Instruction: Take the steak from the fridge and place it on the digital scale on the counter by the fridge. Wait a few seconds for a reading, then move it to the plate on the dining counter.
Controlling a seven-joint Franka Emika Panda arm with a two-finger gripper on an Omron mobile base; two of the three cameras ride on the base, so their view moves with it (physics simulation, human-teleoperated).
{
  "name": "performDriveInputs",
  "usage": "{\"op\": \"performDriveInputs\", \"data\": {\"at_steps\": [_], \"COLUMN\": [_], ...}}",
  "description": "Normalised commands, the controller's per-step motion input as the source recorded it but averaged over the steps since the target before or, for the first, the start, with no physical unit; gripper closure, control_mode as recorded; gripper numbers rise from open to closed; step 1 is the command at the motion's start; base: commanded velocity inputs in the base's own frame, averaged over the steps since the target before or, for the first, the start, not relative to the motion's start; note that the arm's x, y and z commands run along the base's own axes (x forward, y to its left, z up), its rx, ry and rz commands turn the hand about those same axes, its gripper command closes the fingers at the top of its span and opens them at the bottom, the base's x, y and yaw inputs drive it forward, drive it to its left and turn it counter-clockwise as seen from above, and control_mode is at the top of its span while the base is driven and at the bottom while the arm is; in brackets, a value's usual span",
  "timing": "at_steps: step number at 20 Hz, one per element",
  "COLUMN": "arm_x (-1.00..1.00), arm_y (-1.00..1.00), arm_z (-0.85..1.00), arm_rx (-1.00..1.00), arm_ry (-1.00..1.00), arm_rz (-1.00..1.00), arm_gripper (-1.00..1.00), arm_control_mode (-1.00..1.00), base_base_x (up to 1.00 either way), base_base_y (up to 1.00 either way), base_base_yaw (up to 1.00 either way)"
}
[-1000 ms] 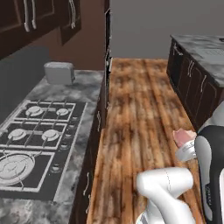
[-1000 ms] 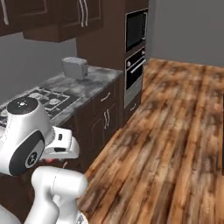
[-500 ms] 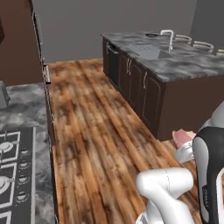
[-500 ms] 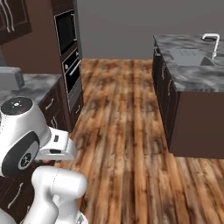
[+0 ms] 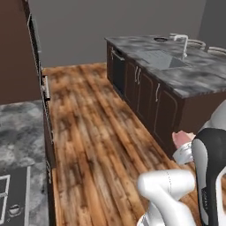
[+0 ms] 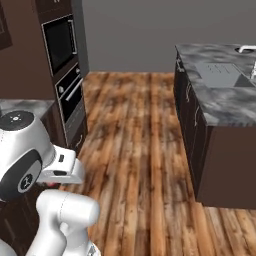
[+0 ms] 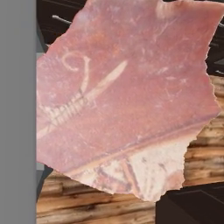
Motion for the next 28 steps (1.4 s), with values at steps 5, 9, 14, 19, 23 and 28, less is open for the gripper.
{"op": "performDriveInputs", "data": {"at_steps": [5, 9, 14, 19, 23, 28], "arm_x": [0.00, 0.00, 0.00, 0.00, 0.00, 0.00], "arm_y": [0.00, 0.00, 0.00, 0.00, 0.00, 0.00], "arm_z": [0.00, 0.00, 0.00, 0.00, 0.00, 0.00], "arm_rx": [0.00, 0.00, 0.00, 0.00, 0.00, 0.00], "arm_ry": [0.00, 0.00, 0.00, 0.00, 0.00, 0.00], "arm_rz": [0.00, 0.00, 0.00, 0.00, 0.00, 0.00], "arm_gripper": [1.00, 1.00, 1.00, 1.00, 1.00, 1.00], "arm_control_mode": [1.00, 1.00, 1.00, 1.00, 1.00, 1.00], "base_base_x": [0.77, 0.60, 0.80, 0.45, 0.36, 0.68], "base_base_y": [-0.26, -0.17, -0.11, -0.77, -0.87, -0.98], "base_base_yaw": [-0.09, -0.29, -0.36, -0.57, -0.57, -0.39]}}
